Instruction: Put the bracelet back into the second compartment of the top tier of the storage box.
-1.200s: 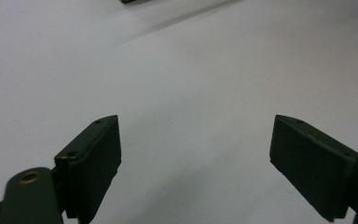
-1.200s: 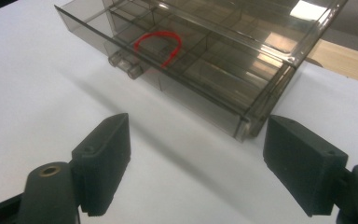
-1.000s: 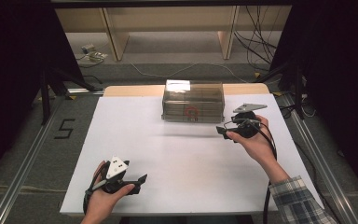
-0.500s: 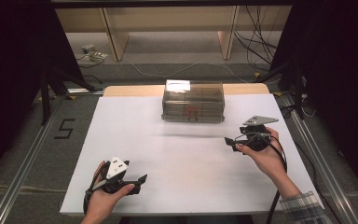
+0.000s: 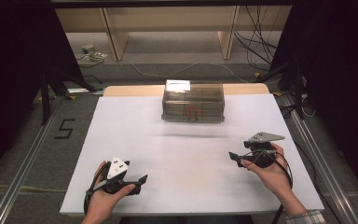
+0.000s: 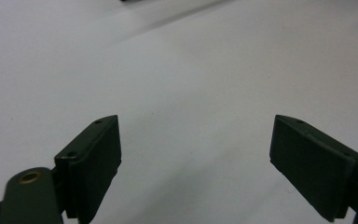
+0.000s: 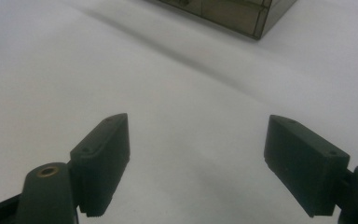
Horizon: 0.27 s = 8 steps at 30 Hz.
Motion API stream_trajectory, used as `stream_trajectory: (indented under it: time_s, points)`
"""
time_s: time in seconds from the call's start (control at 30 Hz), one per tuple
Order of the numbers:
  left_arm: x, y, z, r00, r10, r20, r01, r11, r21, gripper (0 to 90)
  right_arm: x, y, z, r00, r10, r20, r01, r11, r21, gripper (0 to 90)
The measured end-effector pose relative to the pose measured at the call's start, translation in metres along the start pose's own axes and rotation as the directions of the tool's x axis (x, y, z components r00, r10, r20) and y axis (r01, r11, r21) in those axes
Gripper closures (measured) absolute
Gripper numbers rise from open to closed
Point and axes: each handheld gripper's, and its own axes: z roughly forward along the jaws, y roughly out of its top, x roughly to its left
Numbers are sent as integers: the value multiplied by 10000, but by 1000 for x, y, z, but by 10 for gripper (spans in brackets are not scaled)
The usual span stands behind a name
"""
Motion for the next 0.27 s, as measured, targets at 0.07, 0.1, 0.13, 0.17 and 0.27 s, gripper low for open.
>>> stream_trajectory:
  time_s: [0.07, 0.1, 0.13, 0.17, 0.27]
  points:
    - [-1, 0, 0, 10000, 18, 47, -18, 10000, 6, 164, 1, -2, 0, 10000, 33, -38, -33, 10000, 42, 231]
    - [-1, 1, 0, 10000, -5, 92, 5, 10000, 2, 164, 1, -3, 0, 10000, -29, -74, 29, 10000, 47, 230]
    - [-2, 1, 0, 9999, -41, 129, 41, 10000, -49, 164, 2, -4, 0, 9999, -2, -101, 2, 10000, 78, 230]
    - [-4, 2, 0, 9998, -28, 179, 29, 10000, -59, 164, 3, -4, 0, 9999, -49, -105, 50, 9999, 105, 230]
    - [-12, 5, 2, 9989, 68, 471, -63, 9999, -100, 166, 4, -6, 0, 9999, -2, -125, 3, 10000, 99, 229]
